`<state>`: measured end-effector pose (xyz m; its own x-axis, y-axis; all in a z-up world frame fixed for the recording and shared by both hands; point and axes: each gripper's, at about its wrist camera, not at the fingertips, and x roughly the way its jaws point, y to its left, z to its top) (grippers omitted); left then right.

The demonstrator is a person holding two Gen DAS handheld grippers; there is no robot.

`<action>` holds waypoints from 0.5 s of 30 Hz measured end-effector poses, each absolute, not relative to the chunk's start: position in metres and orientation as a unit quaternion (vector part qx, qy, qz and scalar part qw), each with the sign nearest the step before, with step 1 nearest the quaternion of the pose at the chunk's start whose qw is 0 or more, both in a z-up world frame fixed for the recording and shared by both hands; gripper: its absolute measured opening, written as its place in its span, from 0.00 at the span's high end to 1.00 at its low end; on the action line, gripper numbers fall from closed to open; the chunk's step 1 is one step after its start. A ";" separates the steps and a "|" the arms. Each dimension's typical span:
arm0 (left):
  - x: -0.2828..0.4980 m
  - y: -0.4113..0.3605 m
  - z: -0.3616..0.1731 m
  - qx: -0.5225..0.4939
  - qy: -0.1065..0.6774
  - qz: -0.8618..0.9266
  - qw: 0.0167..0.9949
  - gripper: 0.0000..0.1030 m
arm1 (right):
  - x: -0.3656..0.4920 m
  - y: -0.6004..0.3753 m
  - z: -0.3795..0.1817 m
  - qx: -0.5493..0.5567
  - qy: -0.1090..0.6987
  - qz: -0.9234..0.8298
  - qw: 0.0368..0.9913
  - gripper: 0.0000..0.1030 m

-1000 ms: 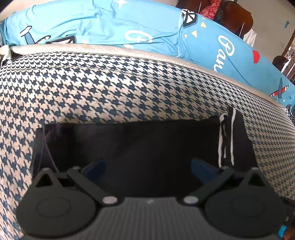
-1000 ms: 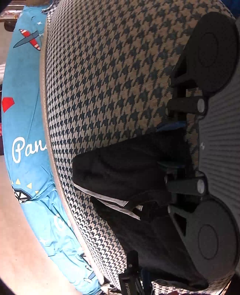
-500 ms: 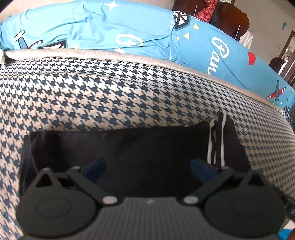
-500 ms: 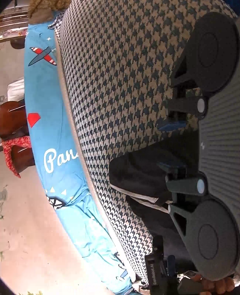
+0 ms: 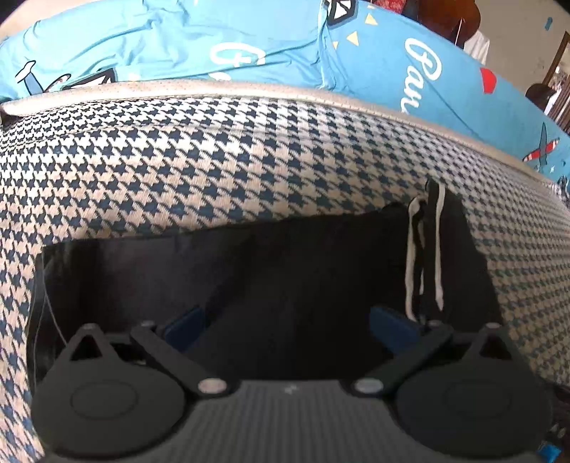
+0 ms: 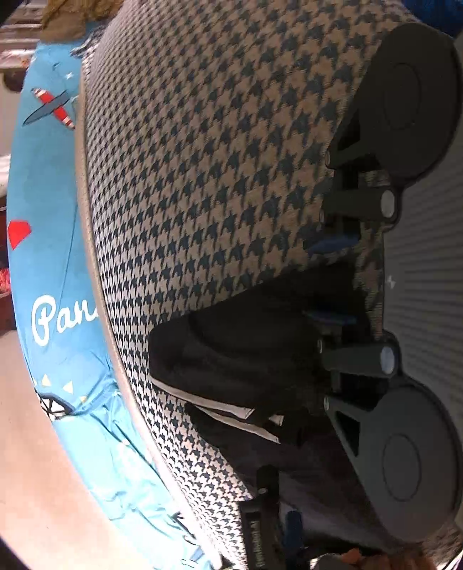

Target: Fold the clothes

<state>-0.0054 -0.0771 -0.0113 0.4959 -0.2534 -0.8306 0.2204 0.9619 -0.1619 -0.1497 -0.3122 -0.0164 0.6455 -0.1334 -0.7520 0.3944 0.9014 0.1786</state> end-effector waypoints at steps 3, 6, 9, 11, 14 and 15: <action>-0.011 -0.079 -0.012 0.006 0.483 -0.135 0.865 0.00 | -0.157 -0.311 -0.014 0.186 0.396 -0.161 0.885 0.49; -0.019 -0.079 -0.009 0.028 0.478 -0.133 0.868 0.00 | -0.166 -0.307 -0.011 0.213 0.395 -0.161 0.879 0.18; -0.025 -0.078 -0.006 0.045 0.473 -0.129 0.871 0.00 | -0.174 -0.296 -0.007 0.214 0.393 -0.144 0.883 0.11; -0.029 -0.076 -0.004 0.051 0.474 -0.131 0.869 0.00 | -0.178 -0.287 -0.007 0.208 0.392 -0.140 0.885 0.04; -0.033 -0.072 -0.002 0.044 0.475 -0.142 0.867 0.00 | -0.180 -0.278 -0.008 0.208 0.406 -0.131 0.880 0.01; -0.036 -0.069 -0.001 0.043 0.473 -0.142 0.868 0.00 | -0.180 -0.275 -0.009 0.209 0.411 -0.127 0.878 0.01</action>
<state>-0.0360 -0.0692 -0.0014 0.5119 -0.2058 -0.8340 0.2872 0.9560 -0.0596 -0.1803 -0.2750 -0.0086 0.6303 -0.0523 -0.7746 0.3952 0.8804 0.2621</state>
